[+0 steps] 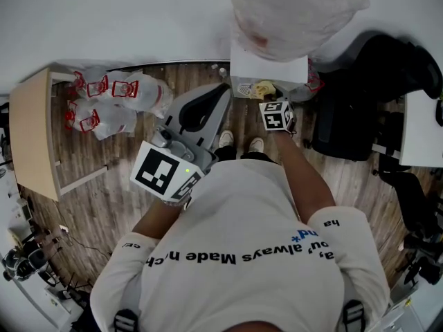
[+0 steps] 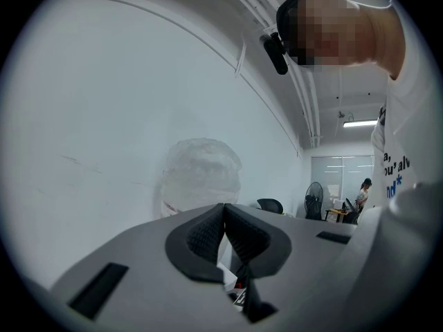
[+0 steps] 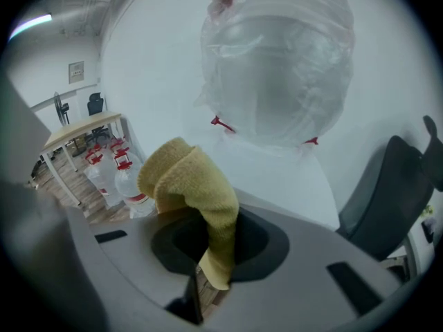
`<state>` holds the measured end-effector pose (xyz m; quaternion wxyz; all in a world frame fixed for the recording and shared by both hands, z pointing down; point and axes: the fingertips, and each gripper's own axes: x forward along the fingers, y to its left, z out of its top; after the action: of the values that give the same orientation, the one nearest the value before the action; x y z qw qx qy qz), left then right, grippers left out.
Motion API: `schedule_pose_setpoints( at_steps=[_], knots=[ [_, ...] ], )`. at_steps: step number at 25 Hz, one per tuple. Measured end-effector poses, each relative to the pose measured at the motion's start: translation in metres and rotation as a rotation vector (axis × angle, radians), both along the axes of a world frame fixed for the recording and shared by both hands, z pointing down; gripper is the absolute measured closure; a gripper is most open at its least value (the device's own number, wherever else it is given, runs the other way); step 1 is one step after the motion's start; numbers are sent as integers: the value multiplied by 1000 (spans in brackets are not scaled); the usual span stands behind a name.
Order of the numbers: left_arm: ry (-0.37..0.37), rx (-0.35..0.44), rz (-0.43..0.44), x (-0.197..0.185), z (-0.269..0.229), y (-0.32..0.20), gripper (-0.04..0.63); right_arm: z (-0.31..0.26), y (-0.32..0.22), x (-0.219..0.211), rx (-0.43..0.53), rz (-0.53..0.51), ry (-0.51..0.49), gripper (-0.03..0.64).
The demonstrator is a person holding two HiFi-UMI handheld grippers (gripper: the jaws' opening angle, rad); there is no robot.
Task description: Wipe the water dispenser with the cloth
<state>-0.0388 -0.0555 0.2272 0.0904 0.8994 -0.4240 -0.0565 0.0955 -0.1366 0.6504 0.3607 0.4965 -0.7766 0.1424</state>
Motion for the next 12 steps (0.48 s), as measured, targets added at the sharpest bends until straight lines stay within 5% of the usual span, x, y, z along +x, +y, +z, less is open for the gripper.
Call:
schedule_pose_setpoints(
  at_steps=[12],
  knots=[
    [-14,-6,-69,-32,1,3,575,16,4,-72,-42,-134,-8,555]
  ],
)
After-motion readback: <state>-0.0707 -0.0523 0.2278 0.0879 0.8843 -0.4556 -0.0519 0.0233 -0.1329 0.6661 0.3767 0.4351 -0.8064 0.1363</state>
